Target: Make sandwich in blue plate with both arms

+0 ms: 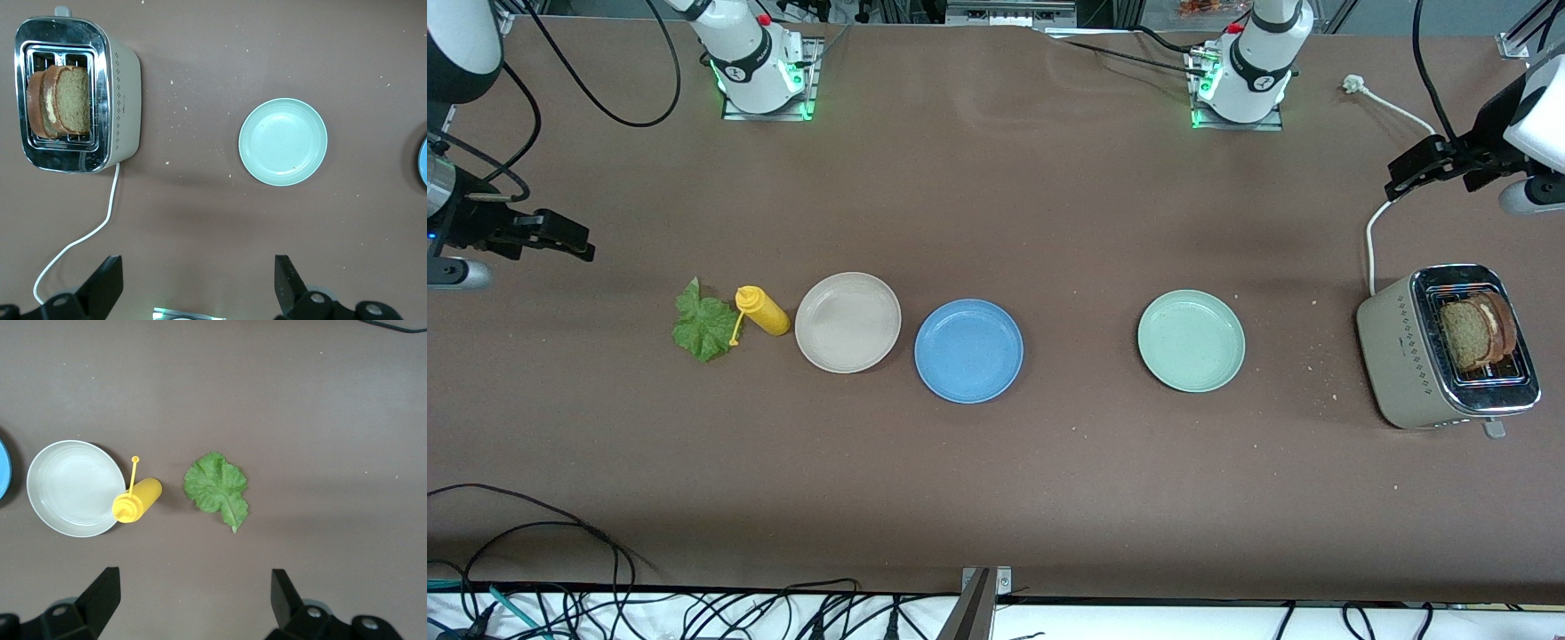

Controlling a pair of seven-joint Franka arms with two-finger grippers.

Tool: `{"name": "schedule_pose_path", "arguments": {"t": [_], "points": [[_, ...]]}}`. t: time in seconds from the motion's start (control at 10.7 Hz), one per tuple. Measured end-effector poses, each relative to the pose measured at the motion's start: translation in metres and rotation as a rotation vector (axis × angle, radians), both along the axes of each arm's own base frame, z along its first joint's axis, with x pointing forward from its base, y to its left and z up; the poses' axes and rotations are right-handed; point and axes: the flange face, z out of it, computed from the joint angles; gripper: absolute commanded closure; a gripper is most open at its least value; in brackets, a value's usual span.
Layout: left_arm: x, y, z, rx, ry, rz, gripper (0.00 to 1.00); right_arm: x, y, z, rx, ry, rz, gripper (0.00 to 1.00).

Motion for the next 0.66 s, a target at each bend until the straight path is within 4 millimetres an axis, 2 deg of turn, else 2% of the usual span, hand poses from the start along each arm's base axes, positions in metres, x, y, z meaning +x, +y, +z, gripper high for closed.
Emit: {"name": "schedule_pose_path", "arguments": {"t": [0.47, 0.66], "points": [[0.0, 0.0, 0.0, 0.0, 0.0, 0.0, 0.0, 0.007, 0.028, 0.006, -0.015, 0.01, -0.012, 0.0], [0.0, 0.0, 0.0, 0.0, 0.0, 0.0, 0.0, 0.01, 0.029, 0.012, -0.018, 0.003, -0.019, 0.0]]}}
